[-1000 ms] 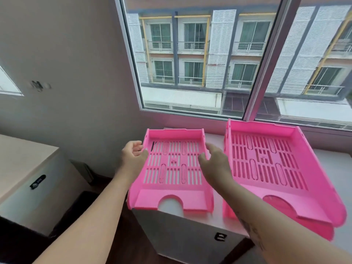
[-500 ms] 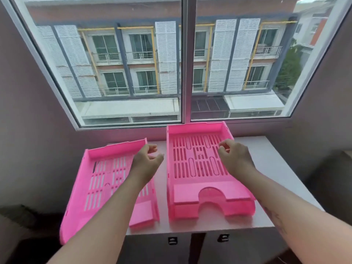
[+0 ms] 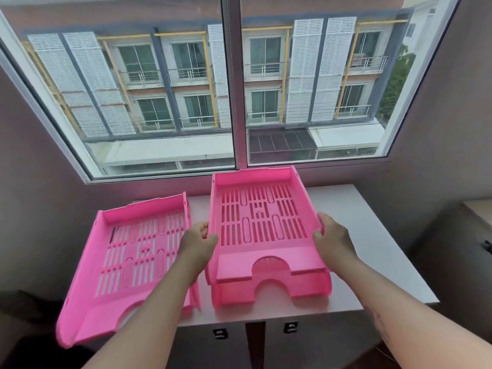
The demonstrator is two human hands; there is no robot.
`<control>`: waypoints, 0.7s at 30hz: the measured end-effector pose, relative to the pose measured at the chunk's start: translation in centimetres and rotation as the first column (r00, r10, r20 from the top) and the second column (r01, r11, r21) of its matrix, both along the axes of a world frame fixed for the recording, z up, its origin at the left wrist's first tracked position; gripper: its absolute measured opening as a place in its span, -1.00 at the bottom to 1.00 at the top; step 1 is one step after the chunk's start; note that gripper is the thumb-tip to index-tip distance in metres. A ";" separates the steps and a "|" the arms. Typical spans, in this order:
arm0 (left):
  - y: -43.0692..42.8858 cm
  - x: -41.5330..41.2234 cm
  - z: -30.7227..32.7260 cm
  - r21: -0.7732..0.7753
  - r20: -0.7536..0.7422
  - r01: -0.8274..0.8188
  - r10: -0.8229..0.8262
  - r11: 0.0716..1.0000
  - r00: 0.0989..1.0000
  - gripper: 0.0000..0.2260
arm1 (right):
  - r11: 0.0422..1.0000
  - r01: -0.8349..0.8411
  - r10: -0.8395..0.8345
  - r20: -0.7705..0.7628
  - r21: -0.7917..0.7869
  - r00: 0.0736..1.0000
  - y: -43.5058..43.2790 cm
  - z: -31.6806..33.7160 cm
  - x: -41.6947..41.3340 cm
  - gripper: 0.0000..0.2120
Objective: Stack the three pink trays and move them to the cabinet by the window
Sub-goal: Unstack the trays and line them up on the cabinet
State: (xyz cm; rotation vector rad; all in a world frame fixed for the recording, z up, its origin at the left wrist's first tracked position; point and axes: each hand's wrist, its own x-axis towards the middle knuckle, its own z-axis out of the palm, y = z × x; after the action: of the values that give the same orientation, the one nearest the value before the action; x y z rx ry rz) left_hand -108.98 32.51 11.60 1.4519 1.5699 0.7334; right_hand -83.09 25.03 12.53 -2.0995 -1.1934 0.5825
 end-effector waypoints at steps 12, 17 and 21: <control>-1.1 9.3 1.7 0.113 0.058 0.212 -0.220 0.971 0.974 -0.70 | 0.963 0.229 -0.220 -0.072 0.143 0.973 -5.5 0.9 7.8 -0.59; -2.5 16.9 1.3 0.067 0.139 0.323 -0.329 0.944 0.934 -0.63 | 0.936 0.316 -0.312 -0.048 0.154 0.949 -8.5 1.2 14.5 -0.60; -4.1 21.0 -0.2 -0.018 0.074 0.357 -0.355 0.934 0.932 -0.63 | 0.940 0.322 -0.319 -0.040 0.114 0.947 -9.6 -0.1 19.1 -0.57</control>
State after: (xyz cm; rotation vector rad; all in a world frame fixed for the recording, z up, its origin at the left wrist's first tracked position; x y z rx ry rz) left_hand -88.00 28.41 11.39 1.6133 1.2114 0.5354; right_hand -64.02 15.40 12.44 -2.1193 -0.8258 0.3721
